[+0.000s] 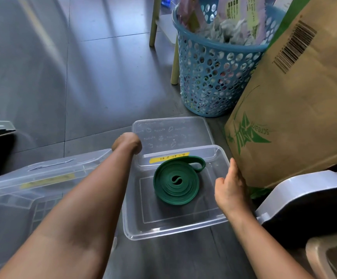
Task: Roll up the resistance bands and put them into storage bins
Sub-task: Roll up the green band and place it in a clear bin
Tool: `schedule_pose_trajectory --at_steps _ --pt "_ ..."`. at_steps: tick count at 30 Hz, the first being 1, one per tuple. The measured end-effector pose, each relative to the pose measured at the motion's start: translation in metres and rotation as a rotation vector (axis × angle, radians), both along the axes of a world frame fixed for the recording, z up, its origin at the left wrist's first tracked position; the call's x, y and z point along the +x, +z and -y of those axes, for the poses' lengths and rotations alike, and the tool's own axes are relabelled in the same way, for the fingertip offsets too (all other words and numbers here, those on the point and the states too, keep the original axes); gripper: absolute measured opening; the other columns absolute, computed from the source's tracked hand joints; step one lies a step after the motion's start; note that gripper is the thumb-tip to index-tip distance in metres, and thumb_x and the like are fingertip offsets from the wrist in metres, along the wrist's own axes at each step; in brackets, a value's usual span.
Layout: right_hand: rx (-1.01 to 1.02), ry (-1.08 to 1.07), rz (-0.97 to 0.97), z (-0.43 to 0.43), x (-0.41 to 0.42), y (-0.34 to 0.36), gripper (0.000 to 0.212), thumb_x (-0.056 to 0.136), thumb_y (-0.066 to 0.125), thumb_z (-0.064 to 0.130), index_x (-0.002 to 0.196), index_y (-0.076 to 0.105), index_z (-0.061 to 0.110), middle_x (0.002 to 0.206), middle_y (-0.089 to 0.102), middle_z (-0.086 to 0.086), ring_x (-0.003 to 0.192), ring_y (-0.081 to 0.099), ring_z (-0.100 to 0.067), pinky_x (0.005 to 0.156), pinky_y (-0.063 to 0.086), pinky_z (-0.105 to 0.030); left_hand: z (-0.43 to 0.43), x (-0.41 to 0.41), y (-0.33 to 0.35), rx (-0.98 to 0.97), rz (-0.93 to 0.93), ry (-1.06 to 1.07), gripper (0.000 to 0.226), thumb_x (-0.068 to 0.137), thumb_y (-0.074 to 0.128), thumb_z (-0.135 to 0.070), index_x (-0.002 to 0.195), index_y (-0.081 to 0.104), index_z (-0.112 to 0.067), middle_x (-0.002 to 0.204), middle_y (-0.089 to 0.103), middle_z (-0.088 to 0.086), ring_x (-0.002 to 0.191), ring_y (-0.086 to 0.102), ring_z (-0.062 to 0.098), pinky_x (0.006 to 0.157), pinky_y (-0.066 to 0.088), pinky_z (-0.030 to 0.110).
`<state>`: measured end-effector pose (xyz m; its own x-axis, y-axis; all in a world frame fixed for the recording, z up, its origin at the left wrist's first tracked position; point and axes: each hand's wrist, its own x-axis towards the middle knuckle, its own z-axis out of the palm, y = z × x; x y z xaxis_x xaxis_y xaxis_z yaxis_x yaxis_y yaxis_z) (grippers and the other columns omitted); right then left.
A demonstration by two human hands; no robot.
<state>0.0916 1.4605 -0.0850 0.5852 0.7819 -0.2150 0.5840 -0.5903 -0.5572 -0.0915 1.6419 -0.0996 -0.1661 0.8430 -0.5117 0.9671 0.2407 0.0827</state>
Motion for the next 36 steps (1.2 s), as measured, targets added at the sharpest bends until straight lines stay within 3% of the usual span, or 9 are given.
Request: schedule_pose_trajectory --at_steps 4,8,10,13,17,26,30,33,36 --pt "0.004 -0.002 0.001 0.0 0.001 -0.003 0.061 0.087 0.038 0.002 0.144 0.017 0.004 0.149 0.028 -0.018 0.136 0.028 -0.032 0.111 0.021 -0.037 0.0 -0.001 -0.002 -0.004 0.147 0.077 0.013 0.082 0.048 -0.004 0.078 0.061 -0.003 0.093 0.065 0.018 0.082 0.063 0.026 0.074 0.05 0.03" --pt "0.006 -0.01 0.01 -0.001 0.002 -0.006 0.061 0.087 0.039 0.002 0.144 0.019 0.004 0.147 0.03 -0.019 0.134 0.03 -0.032 0.111 0.023 -0.038 -0.003 -0.003 0.008 0.122 0.761 0.475 0.017 0.085 0.041 0.006 0.1 0.04 -0.002 0.096 0.049 0.019 0.079 0.061 0.029 0.041 0.046 0.022" --pt "-0.014 -0.005 0.039 -0.001 0.003 -0.007 0.061 0.088 0.039 0.004 0.144 0.019 0.005 0.147 0.031 -0.018 0.134 0.03 -0.031 0.111 0.023 -0.036 -0.001 -0.002 0.031 0.188 0.989 0.547 0.016 0.086 0.035 0.012 0.076 0.04 0.0 0.072 0.049 0.016 0.048 0.062 0.019 0.028 0.04 0.018" --pt "0.001 -0.02 -0.005 -0.001 0.005 -0.012 0.059 0.088 0.039 0.004 0.144 0.02 0.005 0.148 0.03 -0.018 0.135 0.03 -0.032 0.111 0.023 -0.038 0.016 0.005 0.067 0.245 1.107 0.576 0.035 0.086 0.027 0.016 0.057 0.034 -0.003 0.04 0.041 0.008 0.021 0.044 0.009 0.025 0.033 0.015" --pt "0.179 -0.146 -0.17 -0.007 0.009 -0.006 0.05 0.094 0.037 0.01 0.142 0.026 0.005 0.148 0.031 -0.016 0.135 0.03 -0.03 0.11 0.024 -0.037 0.05 0.007 0.091 0.299 1.092 0.604 0.036 0.088 0.026 0.015 0.059 0.029 -0.007 0.058 0.026 0.008 0.017 0.035 0.006 0.023 0.025 0.012" --pt "0.468 -0.282 -0.294 -0.008 0.001 0.024 0.067 0.086 0.032 0.045 0.126 0.044 -0.006 0.119 0.053 -0.02 0.111 0.049 -0.029 0.099 0.035 -0.04 0.135 -0.011 0.068 0.412 1.113 0.644 0.035 0.084 0.026 0.013 0.107 0.052 0.011 0.072 0.05 0.012 0.033 0.048 0.0 0.034 0.034 0.011" --pt "0.209 -0.178 -0.137 -0.004 0.002 0.028 0.048 0.089 0.04 0.015 0.134 0.04 -0.002 0.135 0.043 -0.025 0.126 0.037 -0.037 0.103 0.025 -0.034 0.168 -0.01 0.048 0.411 0.695 0.368 0.033 0.085 0.034 -0.001 0.112 0.052 0.006 0.099 0.05 0.025 0.093 0.054 0.04 0.074 0.041 0.035" --pt "0.111 -0.157 -0.002 0.008 0.001 0.027 0.043 0.087 0.043 -0.001 0.13 0.042 -0.007 0.137 0.037 -0.027 0.127 0.032 -0.038 0.095 0.013 -0.027 0.196 -0.001 0.054 0.339 0.287 0.139 0.034 0.093 0.035 -0.008 0.126 0.038 0.0 0.126 0.038 0.018 0.118 0.036 0.033 0.097 0.03 0.032" --pt "0.027 -0.144 0.058 0.015 -0.005 0.027 0.038 0.086 0.044 0.0 0.123 0.046 -0.007 0.134 0.037 -0.025 0.122 0.035 -0.04 0.092 0.014 -0.031 0.212 0.005 0.052 0.274 0.275 0.111 0.051 0.095 0.032 -0.007 0.143 0.016 -0.001 0.151 0.015 0.017 0.138 0.017 0.031 0.112 0.017 0.034"
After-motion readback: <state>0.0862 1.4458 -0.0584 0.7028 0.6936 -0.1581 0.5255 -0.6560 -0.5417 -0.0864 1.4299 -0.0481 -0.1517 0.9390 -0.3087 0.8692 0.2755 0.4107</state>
